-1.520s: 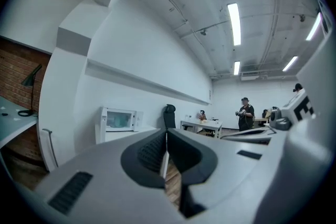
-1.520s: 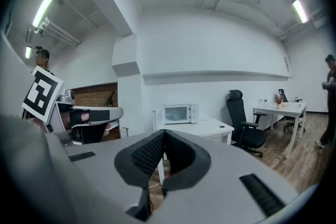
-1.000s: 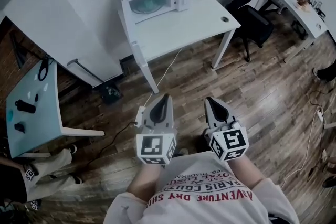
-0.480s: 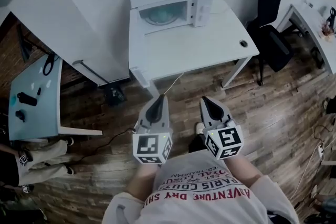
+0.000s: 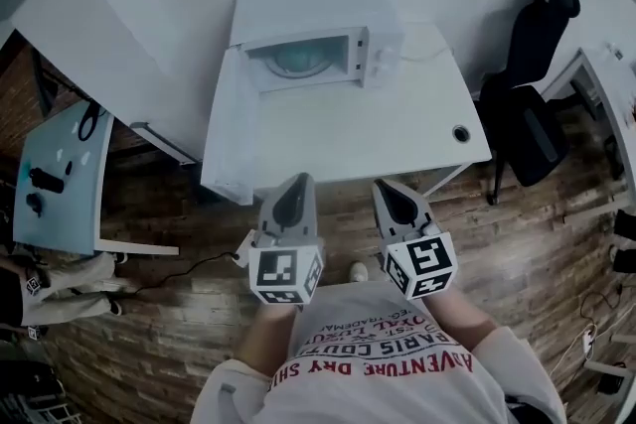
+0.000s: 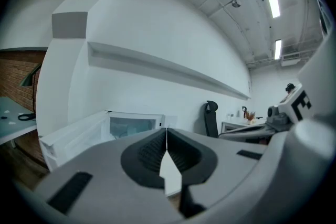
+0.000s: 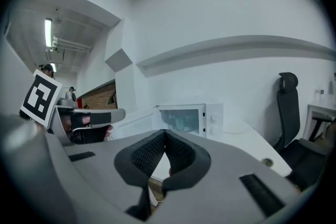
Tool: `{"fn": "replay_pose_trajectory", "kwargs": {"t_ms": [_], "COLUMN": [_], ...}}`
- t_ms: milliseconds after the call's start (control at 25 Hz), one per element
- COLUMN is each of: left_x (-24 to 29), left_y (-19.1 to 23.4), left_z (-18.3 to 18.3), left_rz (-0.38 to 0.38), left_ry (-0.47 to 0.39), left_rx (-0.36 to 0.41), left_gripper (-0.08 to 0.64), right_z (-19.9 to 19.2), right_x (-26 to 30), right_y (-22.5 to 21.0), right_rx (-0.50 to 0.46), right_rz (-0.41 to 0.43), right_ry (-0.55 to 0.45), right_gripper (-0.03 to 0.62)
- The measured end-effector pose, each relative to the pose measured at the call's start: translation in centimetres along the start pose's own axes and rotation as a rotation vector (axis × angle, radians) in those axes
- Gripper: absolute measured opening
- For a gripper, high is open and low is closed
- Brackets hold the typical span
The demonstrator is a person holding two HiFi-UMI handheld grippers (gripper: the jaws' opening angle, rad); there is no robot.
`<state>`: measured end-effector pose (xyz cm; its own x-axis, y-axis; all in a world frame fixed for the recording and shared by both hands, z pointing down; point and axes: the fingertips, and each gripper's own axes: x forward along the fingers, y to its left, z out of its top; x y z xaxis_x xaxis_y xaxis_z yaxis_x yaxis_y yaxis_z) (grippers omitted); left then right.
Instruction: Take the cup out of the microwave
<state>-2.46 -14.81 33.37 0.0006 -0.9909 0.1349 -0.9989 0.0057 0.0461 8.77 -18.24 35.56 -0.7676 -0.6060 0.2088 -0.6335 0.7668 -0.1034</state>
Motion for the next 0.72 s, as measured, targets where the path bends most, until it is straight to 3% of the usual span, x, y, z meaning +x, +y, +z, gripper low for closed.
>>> {"fn": "replay_pose_trajectory", "kwargs": {"t_ms": [240,720], "left_x": [3.9,14.0], "left_y": [-0.3,4.7], "left_z": [-1.2,-2.5], "left_rz": [0.040,0.092], "left_ry": [0.046,0.066], "left_rx": [-0.003,-0.066], "left_gripper": [0.009,0.009], "right_z": [-1.2,-0.1], "right_x": [2.4,12.0], "right_y": [-4.2,-9.2], "right_rx": [0.051,0.014], "right_rz": [0.020,0.052], "right_ry": [0.043,0.073], "right_gripper": [0.011,0.011]}}
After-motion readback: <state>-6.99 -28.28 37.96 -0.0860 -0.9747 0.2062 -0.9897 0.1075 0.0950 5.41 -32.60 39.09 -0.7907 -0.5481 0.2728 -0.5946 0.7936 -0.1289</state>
